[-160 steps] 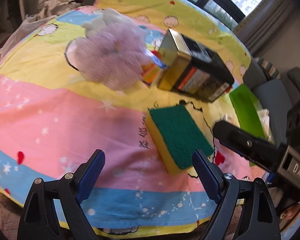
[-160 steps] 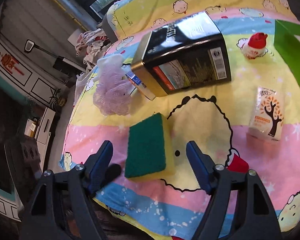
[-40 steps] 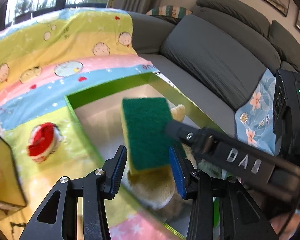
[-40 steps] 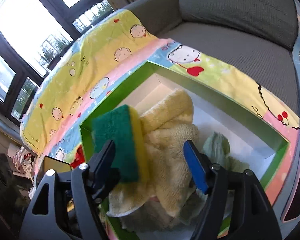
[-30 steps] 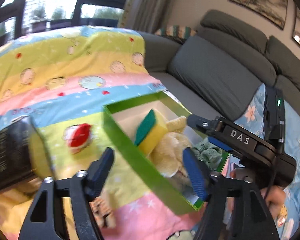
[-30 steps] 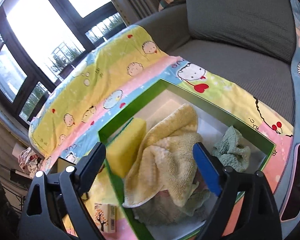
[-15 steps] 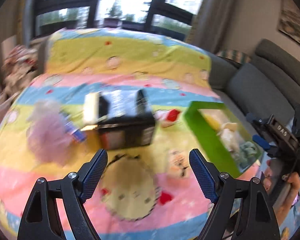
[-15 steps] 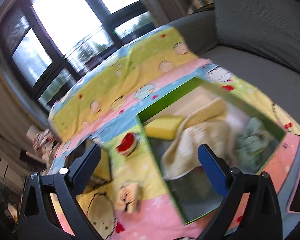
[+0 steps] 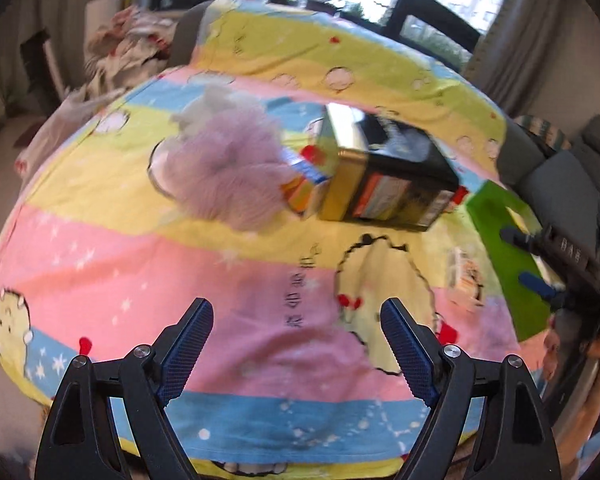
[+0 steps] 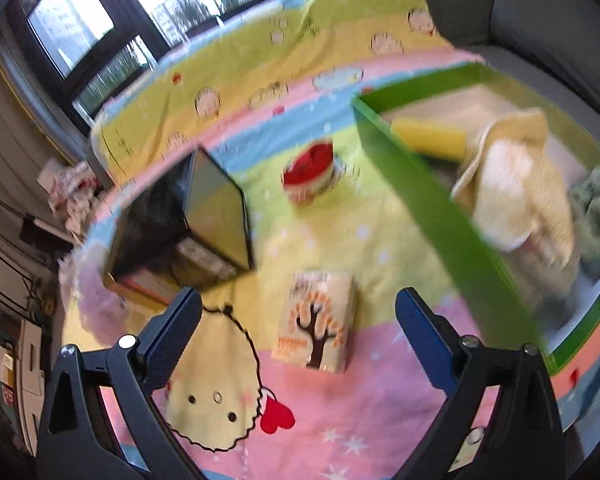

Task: Organize soft objects
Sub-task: 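Withdraw the right tool from the box toward the tissue pack, then grasp the tree-printed tissue pack with the right tool and lift it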

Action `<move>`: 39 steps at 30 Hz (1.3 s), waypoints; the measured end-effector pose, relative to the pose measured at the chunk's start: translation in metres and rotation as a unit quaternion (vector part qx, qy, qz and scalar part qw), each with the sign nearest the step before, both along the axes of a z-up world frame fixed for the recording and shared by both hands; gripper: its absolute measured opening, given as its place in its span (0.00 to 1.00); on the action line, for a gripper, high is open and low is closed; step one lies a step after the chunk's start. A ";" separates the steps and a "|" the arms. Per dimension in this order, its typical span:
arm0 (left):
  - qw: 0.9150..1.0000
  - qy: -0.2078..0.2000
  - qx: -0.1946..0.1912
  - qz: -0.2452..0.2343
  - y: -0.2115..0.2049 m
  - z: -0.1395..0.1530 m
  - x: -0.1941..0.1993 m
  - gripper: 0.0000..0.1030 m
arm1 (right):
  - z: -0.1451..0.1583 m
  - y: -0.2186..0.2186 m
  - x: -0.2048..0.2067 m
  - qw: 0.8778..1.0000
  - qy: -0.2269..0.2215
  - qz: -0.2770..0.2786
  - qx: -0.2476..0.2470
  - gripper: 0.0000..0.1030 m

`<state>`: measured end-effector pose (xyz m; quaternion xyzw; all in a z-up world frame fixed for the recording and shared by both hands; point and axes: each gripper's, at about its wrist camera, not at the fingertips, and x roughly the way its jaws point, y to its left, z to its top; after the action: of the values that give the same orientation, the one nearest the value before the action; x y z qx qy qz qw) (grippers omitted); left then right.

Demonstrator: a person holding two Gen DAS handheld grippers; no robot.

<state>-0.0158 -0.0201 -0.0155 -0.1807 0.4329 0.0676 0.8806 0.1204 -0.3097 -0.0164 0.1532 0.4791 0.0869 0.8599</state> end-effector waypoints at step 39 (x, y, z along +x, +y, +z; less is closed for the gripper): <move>0.999 -0.021 -0.014 0.033 0.031 -0.003 -0.012 0.84 | -0.033 0.135 -0.032 0.969 0.035 0.239 -0.055 0.56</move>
<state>-0.0282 0.0109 -0.0183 -0.2082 0.4091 0.0866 0.8842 0.0880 -0.1752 -0.0498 -0.0100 0.5359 0.2582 0.8038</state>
